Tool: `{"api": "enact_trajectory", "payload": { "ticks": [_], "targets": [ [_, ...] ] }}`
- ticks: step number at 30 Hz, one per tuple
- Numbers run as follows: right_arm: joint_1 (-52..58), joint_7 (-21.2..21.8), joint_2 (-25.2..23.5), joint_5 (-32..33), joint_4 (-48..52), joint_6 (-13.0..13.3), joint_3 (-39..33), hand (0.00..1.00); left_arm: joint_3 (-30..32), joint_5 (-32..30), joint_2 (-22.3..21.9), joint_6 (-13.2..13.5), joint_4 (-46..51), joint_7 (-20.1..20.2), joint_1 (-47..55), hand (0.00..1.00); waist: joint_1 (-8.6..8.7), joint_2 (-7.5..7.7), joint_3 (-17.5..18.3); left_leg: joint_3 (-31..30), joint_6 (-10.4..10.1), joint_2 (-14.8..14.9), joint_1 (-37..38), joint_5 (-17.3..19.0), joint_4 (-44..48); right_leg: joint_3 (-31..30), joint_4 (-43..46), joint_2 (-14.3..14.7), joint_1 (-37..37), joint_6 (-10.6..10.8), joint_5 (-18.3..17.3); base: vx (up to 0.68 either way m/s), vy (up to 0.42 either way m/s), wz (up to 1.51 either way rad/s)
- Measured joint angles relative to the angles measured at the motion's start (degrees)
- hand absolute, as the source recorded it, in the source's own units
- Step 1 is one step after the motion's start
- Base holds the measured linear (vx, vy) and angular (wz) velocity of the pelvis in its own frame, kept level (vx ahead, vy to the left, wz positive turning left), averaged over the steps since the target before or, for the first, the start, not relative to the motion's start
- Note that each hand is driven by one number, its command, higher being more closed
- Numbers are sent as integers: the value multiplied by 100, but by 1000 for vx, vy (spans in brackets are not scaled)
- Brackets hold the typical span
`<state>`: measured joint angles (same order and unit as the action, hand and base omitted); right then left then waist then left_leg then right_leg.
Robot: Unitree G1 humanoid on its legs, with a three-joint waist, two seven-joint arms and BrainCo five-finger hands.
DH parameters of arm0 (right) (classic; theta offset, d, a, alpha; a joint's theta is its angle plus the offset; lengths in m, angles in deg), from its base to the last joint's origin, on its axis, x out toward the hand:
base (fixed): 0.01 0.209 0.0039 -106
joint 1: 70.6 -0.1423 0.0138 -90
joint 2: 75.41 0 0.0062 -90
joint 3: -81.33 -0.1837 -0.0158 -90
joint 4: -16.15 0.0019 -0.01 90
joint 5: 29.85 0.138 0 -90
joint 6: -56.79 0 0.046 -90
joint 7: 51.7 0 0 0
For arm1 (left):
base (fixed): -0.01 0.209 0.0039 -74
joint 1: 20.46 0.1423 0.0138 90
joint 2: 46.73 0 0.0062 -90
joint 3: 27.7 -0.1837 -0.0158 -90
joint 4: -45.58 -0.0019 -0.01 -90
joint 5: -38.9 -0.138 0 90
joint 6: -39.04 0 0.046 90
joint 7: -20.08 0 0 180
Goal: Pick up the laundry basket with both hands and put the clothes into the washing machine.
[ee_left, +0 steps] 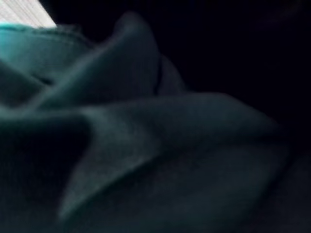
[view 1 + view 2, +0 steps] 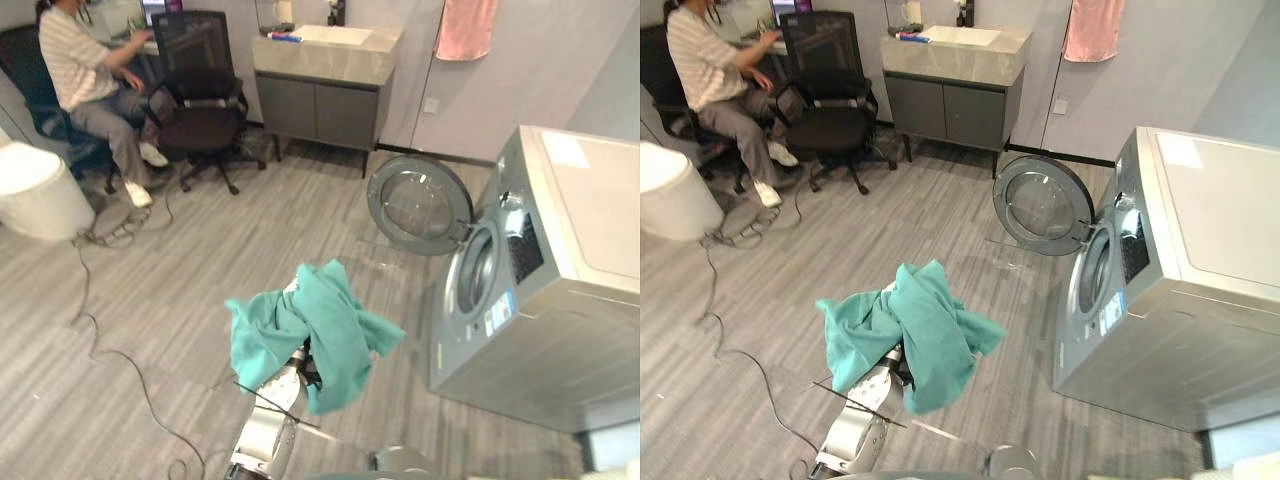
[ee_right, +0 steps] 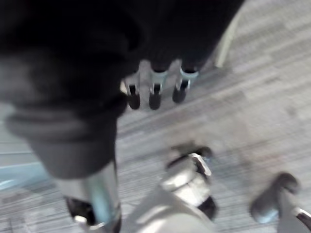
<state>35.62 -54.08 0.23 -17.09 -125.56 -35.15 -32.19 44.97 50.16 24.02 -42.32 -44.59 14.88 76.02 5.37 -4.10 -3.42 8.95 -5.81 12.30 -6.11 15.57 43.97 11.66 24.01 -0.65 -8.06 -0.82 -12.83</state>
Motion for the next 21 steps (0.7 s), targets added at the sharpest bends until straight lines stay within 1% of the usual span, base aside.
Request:
{"api": "enact_trajectory", "payload": {
  "ticks": [1,2,3,4,5,6,7,8,9,10,12,13,14,15,16,17,18,19,20,21],
  "targets": [
    [-43,-16,-10,-22,49,22,-7,0,57,30,0,1,47,-3,4,100,-31,-62,-29,-50,-47,150,-202,-336,604,-24,4,94,105,-65,-48,313,-82,-63],
    [-56,-13,0,-95,159,34,4,0,198,57,-2,0,81,-4,63,100,-134,-45,-61,-65,-108,410,-461,-1325,1480,-149,19,206,345,-178,-124,295,-64,-88],
    [-61,-20,-10,-172,210,40,47,0,326,74,-7,-1,111,-15,140,100,-181,-17,-65,-14,-3,569,-567,-2237,1890,-293,-45,258,569,-273,-182,457,-83,-113],
    [-68,-46,-21,-219,272,51,165,0,398,130,-9,-1,150,-31,185,100,-266,8,-81,72,124,708,-725,-2412,2403,-439,-157,270,812,-299,-274,462,-56,-108],
    [-82,-117,-24,-232,283,36,215,0,428,160,-8,0,159,-79,186,100,-321,16,-87,214,265,927,-949,-2282,2992,-585,-269,278,1009,-316,-342,383,-25,-81],
    [-78,-127,-19,-268,288,29,245,0,416,160,-8,-2,159,-99,194,100,-327,35,-85,294,373,1000,-1066,-2205,3158,-651,-331,260,1094,-329,-350,358,8,-69],
    [-95,-138,-13,-368,308,30,338,0,421,162,-11,-3,158,-105,208,100,-353,98,-78,479,602,1121,-1299,-2032,3236,-846,-519,187,1243,-344,-359,367,53,-51],
    [-122,-140,-29,-428,301,27,399,0,423,165,-6,-7,156,-114,205,100,-352,187,-84,652,678,1153,-1476,-1739,2951,-957,-726,57,1399,-330,-351,380,76,-48],
    [-125,-141,-52,-438,300,28,440,0,423,165,-5,-10,153,-114,206,100,-354,249,-104,778,690,1135,-1494,-1586,2613,-1020,-823,-39,1474,-305,-336,459,141,-33],
    [-142,-138,-125,-442,243,40,477,0,371,169,45,-7,61,-90,186,100,-334,423,-146,1015,637,818,-1510,-1213,1176,-1139,-1061,-366,1682,-288,-326,369,141,-18],
    [-238,-125,-90,-459,52,47,493,0,311,171,51,-15,-106,-65,156,100,-321,455,-158,844,607,400,-1510,-1134,-20,-1206,-1060,-567,1715,-285,-324,360,197,-14],
    [-333,-122,-37,-501,-114,47,498,0,272,171,50,-35,-224,-43,150,100,-317,437,-158,574,580,44,-1472,-1151,-1037,-1274,-1045,-688,1718,-267,-314,371,296,-32],
    [-378,-115,63,-645,-277,51,511,0,226,207,31,-67,-339,-11,160,100,-322,379,-154,-41,259,-396,-1220,-1412,-2561,-1418,-982,-823,1709,-21,-318,413,399,-73],
    [-383,-93,203,-695,-321,53,506,0,193,216,-14,-76,-400,-4,208,100,-421,155,-104,-826,-11,-483,-822,-1924,-3950,-1569,-940,-761,1688,197,-418,435,447,-113],
    [-385,-74,312,-751,-317,60,504,0,188,218,-8,-66,-379,-1,287,100,-504,-73,-57,-1069,-152,-307,-652,-2269,-4095,-1681,-910,-621,1708,382,-529,509,498,-137],
    [-543,-48,121,-904,-471,57,577,0,557,234,179,-147,-566,-42,274,100,-349,361,-81,-991,-290,-455,-691,-2097,-3575,-1936,-892,-725,1708,513,-637,419,359,-125],
    [-549,-27,74,-946,-484,125,569,0,675,291,201,-145,-565,-81,289,100,-361,489,-153,-1251,-285,-495,-922,-1894,-2869,-2147,-821,-686,1603,480,-528,322,252,-109],
    [-566,-16,63,-998,-540,135,613,0,680,315,217,-145,-561,-106,302,100,-421,590,-173,-1549,-395,-543,-1038,-1761,-2396,-2364,-770,-697,1577,542,-454,188,115,-124],
    [-572,-7,18,-1074,-568,133,669,0,641,378,233,-148,-517,-100,373,100,-475,570,-228,-1888,-448,-596,-1397,-1380,-1467,-2833,-769,-647,1580,579,-274,137,171,-153],
    [-534,6,79,-1092,-571,133,632,0,582,391,222,-141,-375,-88,485,100,-484,445,-111,-2110,-242,-537,-1420,-948,-1423,-3169,-731,-576,1465,650,-232,166,260,-164]
  ]
}}
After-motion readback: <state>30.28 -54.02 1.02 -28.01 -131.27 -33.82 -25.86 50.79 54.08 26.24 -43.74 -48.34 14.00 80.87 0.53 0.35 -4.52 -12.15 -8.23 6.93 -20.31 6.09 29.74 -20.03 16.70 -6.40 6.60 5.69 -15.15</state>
